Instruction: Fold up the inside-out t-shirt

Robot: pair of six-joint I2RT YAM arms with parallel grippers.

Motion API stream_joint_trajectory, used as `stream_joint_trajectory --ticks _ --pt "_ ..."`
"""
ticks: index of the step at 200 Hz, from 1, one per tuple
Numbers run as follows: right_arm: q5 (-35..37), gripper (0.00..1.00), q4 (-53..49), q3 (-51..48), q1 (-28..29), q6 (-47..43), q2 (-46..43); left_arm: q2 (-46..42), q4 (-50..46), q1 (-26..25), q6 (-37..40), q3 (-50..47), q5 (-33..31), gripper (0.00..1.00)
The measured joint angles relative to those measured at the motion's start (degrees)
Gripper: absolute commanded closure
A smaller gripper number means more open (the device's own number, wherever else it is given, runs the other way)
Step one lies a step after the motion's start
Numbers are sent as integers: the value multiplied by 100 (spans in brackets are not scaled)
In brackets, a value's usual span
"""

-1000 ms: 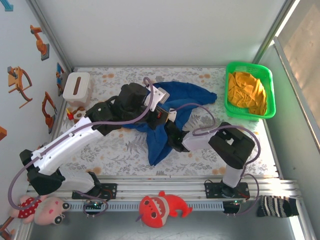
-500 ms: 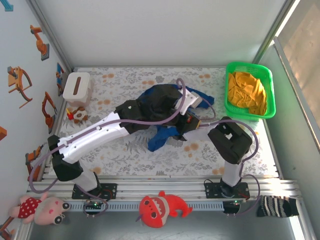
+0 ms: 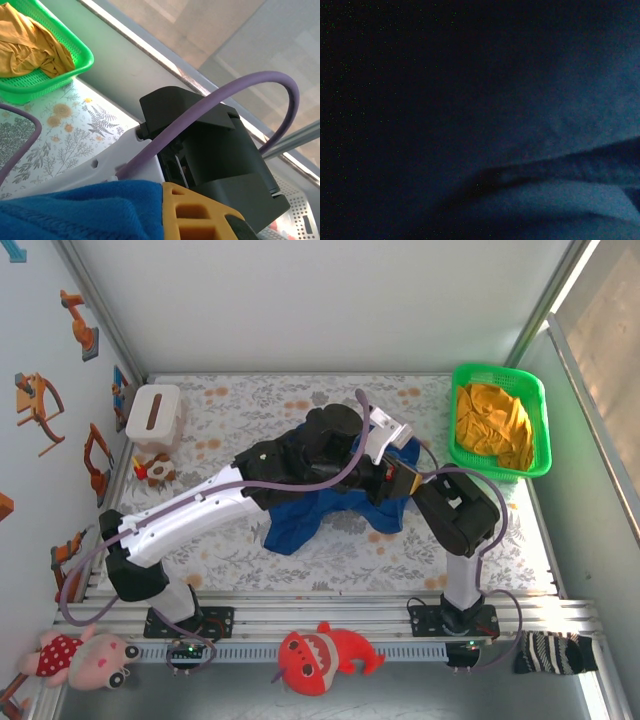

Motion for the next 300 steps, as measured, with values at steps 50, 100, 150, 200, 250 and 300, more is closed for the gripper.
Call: stream_joint_trajectory --ticks 50,100,150,200,250,300 --pt "-9 51 44 107 -46 114 83 855 -227 -57 -258 1486 275 100" --pt "13 38 -31 315 -260 273 127 1338 -968 -214 -240 2841 291 100" --pt "68 20 -608 341 -284 334 66 1078 -1143 -212 -74 2669 44 100" --pt "223 20 -1517 750 -664 68 -487 385 -1106 -205 98 2450 -240 100" --pt "428 17 -3250 1847 -538 98 -243 90 -713 -111 94 2013 -280 100" --pt "621 3 -5337 2754 -544 479 741 87 -588 66 31 1449 -391 100"
